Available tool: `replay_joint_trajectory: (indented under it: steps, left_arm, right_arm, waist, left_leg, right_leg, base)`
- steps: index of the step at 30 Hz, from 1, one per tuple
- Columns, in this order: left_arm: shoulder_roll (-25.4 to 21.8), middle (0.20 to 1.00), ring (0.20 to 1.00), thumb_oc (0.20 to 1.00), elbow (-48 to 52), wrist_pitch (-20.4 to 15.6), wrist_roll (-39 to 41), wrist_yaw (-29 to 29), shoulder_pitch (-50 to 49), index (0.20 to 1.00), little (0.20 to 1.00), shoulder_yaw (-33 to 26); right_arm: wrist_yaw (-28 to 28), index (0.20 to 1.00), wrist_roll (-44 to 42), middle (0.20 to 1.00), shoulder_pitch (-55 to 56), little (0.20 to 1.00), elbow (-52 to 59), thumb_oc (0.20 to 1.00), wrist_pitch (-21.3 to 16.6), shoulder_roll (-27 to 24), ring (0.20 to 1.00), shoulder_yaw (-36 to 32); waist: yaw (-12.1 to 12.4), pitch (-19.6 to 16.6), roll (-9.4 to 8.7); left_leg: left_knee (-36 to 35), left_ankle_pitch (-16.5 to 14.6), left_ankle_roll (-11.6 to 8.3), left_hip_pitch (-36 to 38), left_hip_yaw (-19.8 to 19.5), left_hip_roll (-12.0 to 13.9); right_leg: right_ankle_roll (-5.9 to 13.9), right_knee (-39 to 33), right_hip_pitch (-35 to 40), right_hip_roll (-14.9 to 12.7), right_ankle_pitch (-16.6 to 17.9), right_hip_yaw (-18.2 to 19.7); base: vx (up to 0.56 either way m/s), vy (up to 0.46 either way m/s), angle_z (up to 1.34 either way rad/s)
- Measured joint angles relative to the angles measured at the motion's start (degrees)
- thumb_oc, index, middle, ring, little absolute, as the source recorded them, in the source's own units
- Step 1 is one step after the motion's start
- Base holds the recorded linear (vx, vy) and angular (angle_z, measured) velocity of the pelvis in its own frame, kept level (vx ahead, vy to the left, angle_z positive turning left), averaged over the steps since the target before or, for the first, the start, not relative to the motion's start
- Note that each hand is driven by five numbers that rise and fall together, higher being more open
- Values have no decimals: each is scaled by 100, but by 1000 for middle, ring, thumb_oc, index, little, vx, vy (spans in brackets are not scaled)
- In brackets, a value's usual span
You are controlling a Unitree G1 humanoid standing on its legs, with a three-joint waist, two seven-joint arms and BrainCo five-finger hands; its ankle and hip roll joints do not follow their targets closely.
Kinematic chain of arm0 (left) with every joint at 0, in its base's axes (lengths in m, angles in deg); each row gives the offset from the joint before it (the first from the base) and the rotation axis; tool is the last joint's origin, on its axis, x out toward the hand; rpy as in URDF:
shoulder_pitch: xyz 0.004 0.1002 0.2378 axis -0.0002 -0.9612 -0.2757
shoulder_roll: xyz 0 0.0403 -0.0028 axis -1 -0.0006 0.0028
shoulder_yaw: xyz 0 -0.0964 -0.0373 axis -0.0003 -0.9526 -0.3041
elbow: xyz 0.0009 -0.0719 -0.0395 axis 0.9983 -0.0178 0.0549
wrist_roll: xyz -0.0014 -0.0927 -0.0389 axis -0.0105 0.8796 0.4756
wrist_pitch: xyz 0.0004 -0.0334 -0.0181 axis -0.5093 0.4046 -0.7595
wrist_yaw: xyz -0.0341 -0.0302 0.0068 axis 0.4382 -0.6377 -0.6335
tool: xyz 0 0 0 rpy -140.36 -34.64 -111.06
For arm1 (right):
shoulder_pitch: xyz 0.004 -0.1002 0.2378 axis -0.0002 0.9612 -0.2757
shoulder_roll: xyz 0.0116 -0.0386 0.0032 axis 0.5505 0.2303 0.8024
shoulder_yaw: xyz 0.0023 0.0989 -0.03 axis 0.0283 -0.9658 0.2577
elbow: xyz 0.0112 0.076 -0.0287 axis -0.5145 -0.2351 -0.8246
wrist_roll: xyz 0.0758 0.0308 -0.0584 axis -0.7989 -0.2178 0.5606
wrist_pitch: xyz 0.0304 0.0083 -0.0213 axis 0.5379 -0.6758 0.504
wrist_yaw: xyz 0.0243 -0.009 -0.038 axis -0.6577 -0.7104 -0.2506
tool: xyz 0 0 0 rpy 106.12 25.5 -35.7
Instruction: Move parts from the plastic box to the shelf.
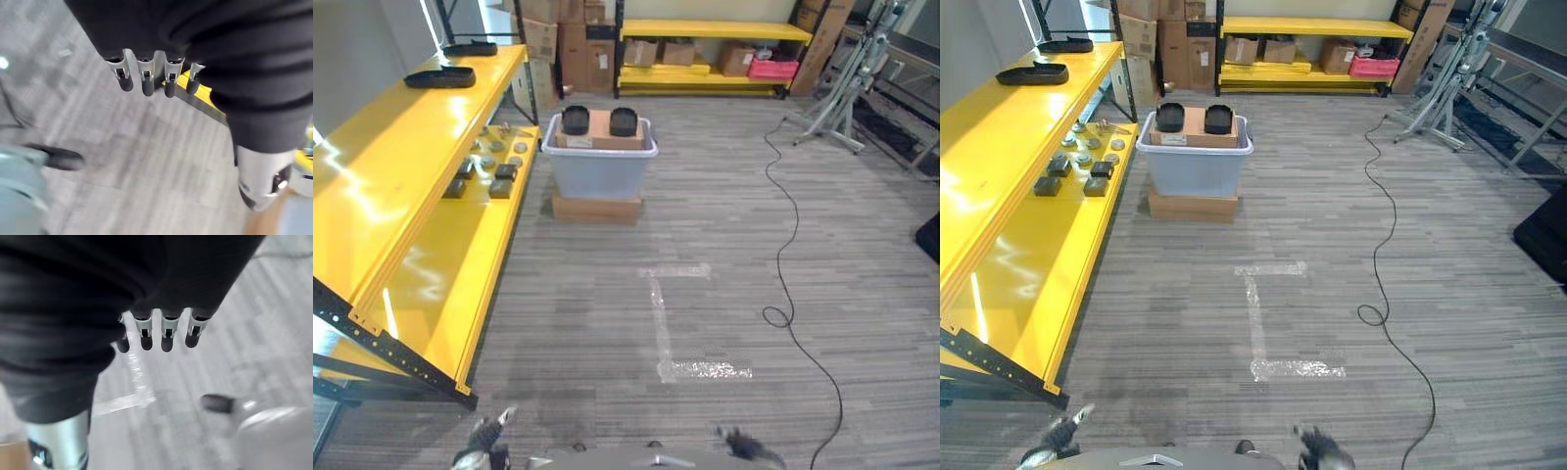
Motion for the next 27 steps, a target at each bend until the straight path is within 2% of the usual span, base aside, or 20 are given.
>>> replay_joint_trajectory:
  steps: [1, 3, 6, 8, 10, 16, 17, 19, 27]
  left_arm:
    - [-60, 1000, 1000, 1000, 688, -1, 175, -18, -64, 1000, 1000, -6]
    - [-208, 1000, 1000, 1000, 1617, -45, 434, -37, -38, 1000, 1000, -6]
    - [-509, 1000, 1000, 1000, 2746, -24, 748, -26, 209, 1000, 1000, -31]
    - [-593, 1000, 1000, 1000, 3024, -5, 790, -8, 299, 1000, 1000, -86]
    - [-633, 1000, 1000, 1000, 3826, 51, 778, 45, 324, 1000, 1000, -150]
    - [-677, 1000, 1000, 1000, 4737, 22, 719, 265, 400, 1000, 1000, -219]
    - [-721, 1000, 1000, 1000, 5126, 23, 708, 300, 347, 1000, 1000, -302]
    - [-732, 1000, 1000, 1000, 5588, -58, 600, 303, 344, 1000, 1000, -448]
    - [-775, 1000, 1000, 1000, 5968, 143, 626, 429, 263, 1000, 1000, -616]
  right_arm:
    - [-57, 1000, -104, 1000, 102, 1000, 771, 1000, -6, -51, 1000, 2]
    - [-58, 1000, -256, 1000, 64, 1000, 1513, 1000, -31, -147, 1000, -15]
    - [-57, 1000, -371, 1000, -206, 1000, 1990, 1000, 40, -294, 1000, -136]
    - [-61, 1000, -486, 1000, -212, 1000, 2226, 1000, 129, -402, 1000, -135]
    - [-122, 1000, -476, 1000, -219, 1000, 2840, 1000, 192, -528, 1000, -131]
    - [-429, 1000, -230, 1000, -457, 1000, 3926, 1000, 113, -763, 1000, -143]
    - [-448, 1000, -80, 1000, -442, 1000, 4422, 1000, 83, -894, 1000, -154]
    - [-448, 1000, 62, 1000, -499, 1000, 4980, 1000, -106, -968, 1000, -225]
    - [-515, 1000, 143, 1000, -432, 1000, 5059, 1000, -129, -959, 1000, -235]
  waist:
    - [-7, 2, 4]
    - [-51, -2, 5]
    - [-81, -38, -5]
    - [-96, -35, 8]
    - [-103, 9, 21]
    - [-104, 75, 119]
    - [-84, 94, 143]
    - [-61, 120, 165]
    - [-19, 157, 171]
  left_leg:
    - [0, 7, -4, -8, 1, -3]
    - [0, 18, -1, -10, 5, -9]
    - [0, 25, -14, -5, 15, -22]
    - [1, 33, -26, 6, 31, -26]
    - [0, 53, 8, -17, 57, -25]
    - [2, 55, 23, 23, 135, -20]
    - [0, 43, 8, 9, 142, -24]
    - [1, 48, 18, 5, 155, -22]
    - [1, 1, -20, -2, 179, -34]
  right_leg:
    - [0, -2, -5, -4, 0, 1]
    - [34, -2, -7, -11, 35, 6]
    - [36, 12, 0, -21, 39, 14]
    - [39, 8, 2, -26, 39, 21]
    - [41, 2, -30, -25, 42, 31]
    - [46, -9, -28, -14, 38, 84]
    - [46, -13, -48, -14, 38, 97]
    - [45, -13, -85, -11, 50, 135]
    - [53, 8, -136, -15, 55, 166]
  base:
    - [0, 0, 0]
    - [0, 0, 0]
    - [0, 0, 0]
    - [0, 6, -4]
    - [6, 21, -5]
    - [20, 24, -5]
    - [17, 30, -6]
    - [13, 25, -7]
    - [41, 61, -2]
